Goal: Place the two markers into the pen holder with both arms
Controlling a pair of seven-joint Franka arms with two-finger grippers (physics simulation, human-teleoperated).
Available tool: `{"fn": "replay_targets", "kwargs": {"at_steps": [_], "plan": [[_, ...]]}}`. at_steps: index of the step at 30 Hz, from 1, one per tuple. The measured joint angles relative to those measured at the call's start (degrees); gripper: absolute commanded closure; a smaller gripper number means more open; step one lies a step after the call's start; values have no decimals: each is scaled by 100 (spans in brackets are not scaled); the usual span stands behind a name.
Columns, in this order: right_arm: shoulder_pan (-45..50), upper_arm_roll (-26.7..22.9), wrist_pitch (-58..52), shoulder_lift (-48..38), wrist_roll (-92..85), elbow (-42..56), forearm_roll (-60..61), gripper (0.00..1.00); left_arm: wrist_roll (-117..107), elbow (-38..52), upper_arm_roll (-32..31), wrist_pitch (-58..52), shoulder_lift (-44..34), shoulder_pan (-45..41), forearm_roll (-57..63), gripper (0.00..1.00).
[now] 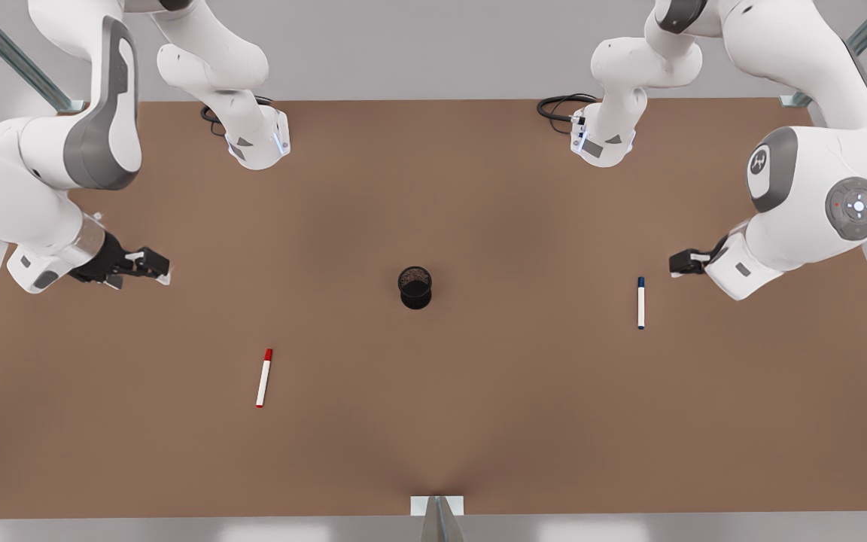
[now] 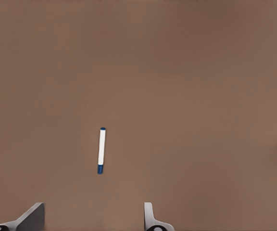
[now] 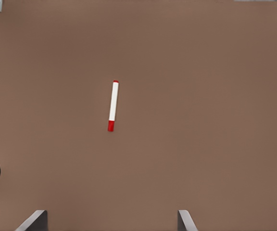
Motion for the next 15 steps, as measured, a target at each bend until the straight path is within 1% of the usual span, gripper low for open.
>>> {"fn": "replay_targets", "kwargs": {"at_steps": [3, 4, 8, 10, 13, 15], "plan": [[6, -4, 175, 3, -33, 2, 4, 0, 31, -27, 1, 218, 172, 44, -19, 0], [12, -6, 216, 6, -43, 2, 5, 0, 50, -83, 3, 365, 368, 136, -36, 0], [26, -8, 329, 26, -78, 28, 6, 0, 122, -1770, 1, 1713, 580, 531, -198, 0], [26, -9, 363, 29, -92, 40, 6, 0, 214, -2435, 4, 2440, 594, 687, -235, 0], [33, -22, 399, 75, -113, 69, 1, 0, 404, -3208, 4, 3447, 591, 829, -263, 0], [25, -62, 423, 184, -130, 175, -51, 0, 541, -3472, 2, 4004, 600, 838, -273, 0]]}}
